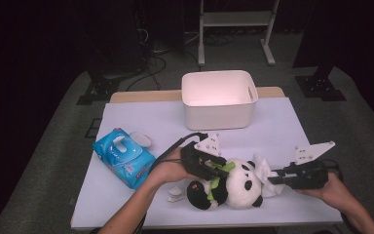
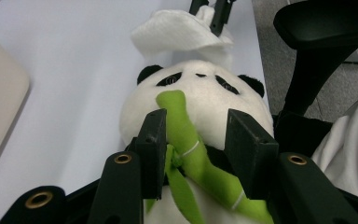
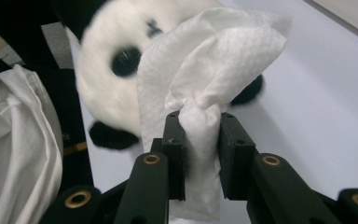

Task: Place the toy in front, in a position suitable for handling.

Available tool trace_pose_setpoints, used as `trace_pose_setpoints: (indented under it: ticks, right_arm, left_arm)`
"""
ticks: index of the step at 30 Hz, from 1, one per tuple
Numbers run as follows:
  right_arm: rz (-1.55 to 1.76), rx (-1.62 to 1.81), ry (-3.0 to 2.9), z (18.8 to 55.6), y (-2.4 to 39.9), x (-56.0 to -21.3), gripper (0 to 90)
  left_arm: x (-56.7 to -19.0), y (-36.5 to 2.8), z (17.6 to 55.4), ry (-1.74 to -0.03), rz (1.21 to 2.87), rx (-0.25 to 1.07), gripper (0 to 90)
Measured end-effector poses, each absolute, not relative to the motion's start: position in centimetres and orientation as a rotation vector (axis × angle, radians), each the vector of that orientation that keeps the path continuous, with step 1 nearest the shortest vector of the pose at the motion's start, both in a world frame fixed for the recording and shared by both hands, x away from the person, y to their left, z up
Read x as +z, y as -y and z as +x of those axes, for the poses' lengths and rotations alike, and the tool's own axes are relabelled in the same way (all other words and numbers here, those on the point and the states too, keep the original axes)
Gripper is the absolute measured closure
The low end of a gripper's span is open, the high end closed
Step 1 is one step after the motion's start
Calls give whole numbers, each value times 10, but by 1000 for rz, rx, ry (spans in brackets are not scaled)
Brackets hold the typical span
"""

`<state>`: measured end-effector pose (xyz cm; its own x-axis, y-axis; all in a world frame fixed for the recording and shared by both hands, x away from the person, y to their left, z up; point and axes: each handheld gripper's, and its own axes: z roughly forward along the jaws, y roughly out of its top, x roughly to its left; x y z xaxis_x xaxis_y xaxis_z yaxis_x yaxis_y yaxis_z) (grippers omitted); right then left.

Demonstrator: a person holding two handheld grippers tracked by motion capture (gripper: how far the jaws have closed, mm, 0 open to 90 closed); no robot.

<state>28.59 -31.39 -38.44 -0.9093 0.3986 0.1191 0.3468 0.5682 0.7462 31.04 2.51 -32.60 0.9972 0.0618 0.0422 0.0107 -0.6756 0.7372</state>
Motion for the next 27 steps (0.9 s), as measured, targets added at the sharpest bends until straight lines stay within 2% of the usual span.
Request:
trace_pose_setpoints:
  ticks: [5,11,17,27]
  right_arm:
    - [775,1184,-2704,284,343,-393,734]
    - [853,1091,-2721,279,359,-408,711]
    - [915,1099,-2698,272,372,-412,610]
    - [941,1155,-2669,272,379,-399,519]
  left_arm:
    - [-324,-35,311,-71,2292,90,566]
    - [-323,-43,310,-98,2282,105,552]
    - [-324,-52,310,-126,2275,114,530]
    - [-323,-66,310,-158,2274,132,484]
